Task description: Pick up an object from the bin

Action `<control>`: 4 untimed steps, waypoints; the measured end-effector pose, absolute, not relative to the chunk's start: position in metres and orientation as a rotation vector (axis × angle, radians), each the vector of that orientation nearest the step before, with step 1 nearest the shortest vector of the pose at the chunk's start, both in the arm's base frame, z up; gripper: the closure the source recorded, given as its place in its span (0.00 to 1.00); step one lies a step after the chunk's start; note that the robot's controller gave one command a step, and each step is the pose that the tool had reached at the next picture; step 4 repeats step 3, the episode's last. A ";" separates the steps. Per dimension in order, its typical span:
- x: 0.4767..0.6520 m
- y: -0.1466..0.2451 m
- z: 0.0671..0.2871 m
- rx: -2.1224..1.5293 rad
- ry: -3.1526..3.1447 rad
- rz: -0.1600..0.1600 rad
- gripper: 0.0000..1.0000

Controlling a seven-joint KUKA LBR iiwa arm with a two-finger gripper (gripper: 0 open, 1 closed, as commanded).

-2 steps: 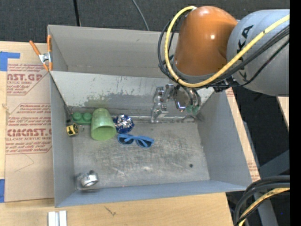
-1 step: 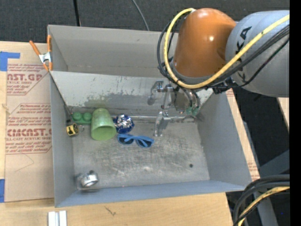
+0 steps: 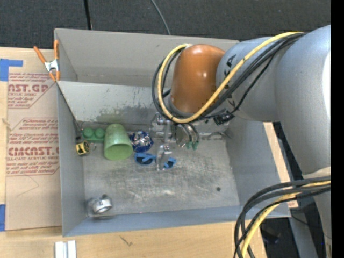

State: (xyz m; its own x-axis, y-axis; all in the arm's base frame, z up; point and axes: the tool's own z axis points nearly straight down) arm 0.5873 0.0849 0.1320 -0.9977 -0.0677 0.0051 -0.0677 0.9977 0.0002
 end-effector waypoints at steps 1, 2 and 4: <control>0.597 0.094 0.076 0.059 -3.169 -0.005 0.00; 0.598 0.093 0.080 0.061 -3.169 -0.004 1.00; 0.592 0.113 0.215 0.734 -3.064 0.000 1.00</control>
Offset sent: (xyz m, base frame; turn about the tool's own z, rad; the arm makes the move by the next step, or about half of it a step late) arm 0.0018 0.0083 -0.0620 0.0278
